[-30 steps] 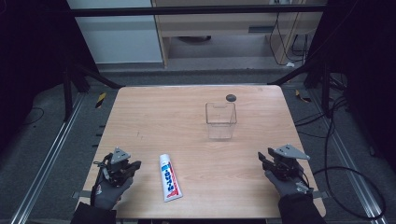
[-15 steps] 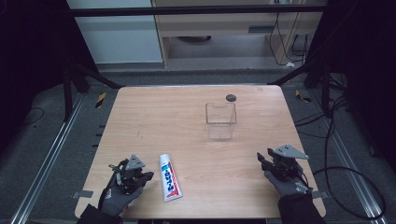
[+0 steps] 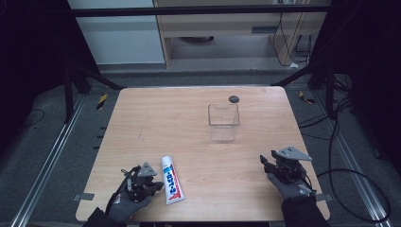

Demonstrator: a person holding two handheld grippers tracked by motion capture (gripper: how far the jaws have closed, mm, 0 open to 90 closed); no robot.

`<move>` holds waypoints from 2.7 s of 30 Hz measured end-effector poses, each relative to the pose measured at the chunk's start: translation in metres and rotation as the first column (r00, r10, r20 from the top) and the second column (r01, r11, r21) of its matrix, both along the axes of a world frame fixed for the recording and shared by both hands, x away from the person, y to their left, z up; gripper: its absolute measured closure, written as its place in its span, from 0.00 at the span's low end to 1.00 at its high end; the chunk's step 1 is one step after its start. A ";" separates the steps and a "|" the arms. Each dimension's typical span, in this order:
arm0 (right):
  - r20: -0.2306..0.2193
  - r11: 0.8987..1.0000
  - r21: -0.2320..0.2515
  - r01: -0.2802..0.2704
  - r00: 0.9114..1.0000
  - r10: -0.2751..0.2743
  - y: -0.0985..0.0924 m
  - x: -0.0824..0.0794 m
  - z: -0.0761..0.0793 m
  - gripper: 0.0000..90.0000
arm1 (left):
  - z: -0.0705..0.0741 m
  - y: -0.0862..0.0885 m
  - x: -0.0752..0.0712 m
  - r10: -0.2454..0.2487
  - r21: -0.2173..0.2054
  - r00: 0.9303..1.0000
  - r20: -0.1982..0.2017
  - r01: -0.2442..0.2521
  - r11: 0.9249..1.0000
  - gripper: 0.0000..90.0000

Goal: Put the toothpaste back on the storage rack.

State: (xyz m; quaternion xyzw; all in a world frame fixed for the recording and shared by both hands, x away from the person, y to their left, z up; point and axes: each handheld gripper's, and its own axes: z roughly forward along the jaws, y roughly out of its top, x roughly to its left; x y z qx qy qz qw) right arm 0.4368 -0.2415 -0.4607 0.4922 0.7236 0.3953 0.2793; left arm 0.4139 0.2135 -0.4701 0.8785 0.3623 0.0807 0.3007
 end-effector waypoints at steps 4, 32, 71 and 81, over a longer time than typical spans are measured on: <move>-0.002 1.000 -0.001 0.000 1.000 0.000 0.000 0.000 0.000 0.54 | -0.001 -0.003 -0.001 -0.017 0.002 1.000 -0.011 0.017 1.000 0.99; -0.010 1.000 -0.002 0.009 1.000 -0.009 0.000 0.003 -0.002 0.51 | -0.006 -0.031 0.005 -0.069 -0.025 0.997 0.015 0.070 0.997 0.99; -0.015 1.000 -0.008 0.007 1.000 -0.007 0.001 0.006 -0.003 0.51 | -0.007 -0.059 0.033 -0.077 -0.016 0.994 0.078 0.079 0.997 0.99; -0.016 1.000 -0.009 0.008 1.000 -0.008 0.001 0.006 -0.004 0.51 | 0.024 -0.037 0.049 -0.004 -0.075 0.990 0.142 0.015 0.997 0.99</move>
